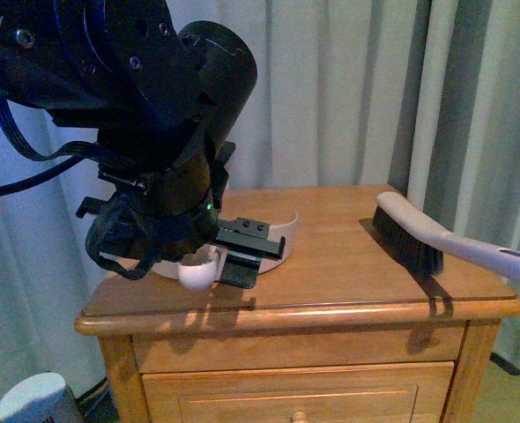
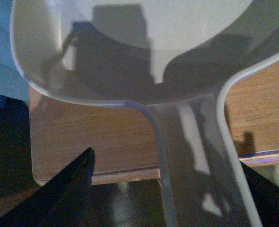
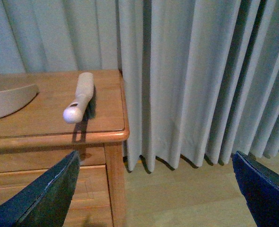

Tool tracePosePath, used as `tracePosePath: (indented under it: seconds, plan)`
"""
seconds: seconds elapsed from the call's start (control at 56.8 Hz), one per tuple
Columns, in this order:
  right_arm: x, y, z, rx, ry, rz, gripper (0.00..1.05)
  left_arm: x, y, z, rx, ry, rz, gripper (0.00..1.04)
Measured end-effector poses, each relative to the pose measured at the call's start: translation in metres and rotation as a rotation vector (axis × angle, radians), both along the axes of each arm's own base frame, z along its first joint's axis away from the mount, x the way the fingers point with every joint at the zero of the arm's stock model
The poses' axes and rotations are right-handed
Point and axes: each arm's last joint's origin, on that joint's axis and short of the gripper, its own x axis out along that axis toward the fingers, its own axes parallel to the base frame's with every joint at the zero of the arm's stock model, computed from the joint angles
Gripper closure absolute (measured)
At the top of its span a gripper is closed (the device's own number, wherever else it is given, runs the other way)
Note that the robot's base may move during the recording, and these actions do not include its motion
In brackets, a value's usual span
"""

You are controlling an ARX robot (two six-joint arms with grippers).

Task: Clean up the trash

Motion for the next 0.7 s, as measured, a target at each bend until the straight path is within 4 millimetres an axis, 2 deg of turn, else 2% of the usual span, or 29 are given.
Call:
tracePosePath:
  seconds: [0.282, 0.546, 0.616, 0.704]
  plan:
    - [0.0, 0.0, 0.0, 0.0, 0.0, 0.0, 0.07, -0.001, 0.001, -0.003, 0.005, 0.009, -0.004, 0.78]
    - [0.0, 0.0, 0.0, 0.0, 0.0, 0.0, 0.07, -0.003, 0.002, -0.001, -0.027, -0.044, -0.018, 0.79]
    - [0.0, 0.0, 0.0, 0.0, 0.0, 0.0, 0.07, -0.006, 0.003, 0.007, -0.045, -0.108, -0.039, 0.79]
    - [0.0, 0.0, 0.0, 0.0, 0.0, 0.0, 0.07, -0.012, 0.007, 0.027, -0.087, -0.235, -0.077, 0.79]
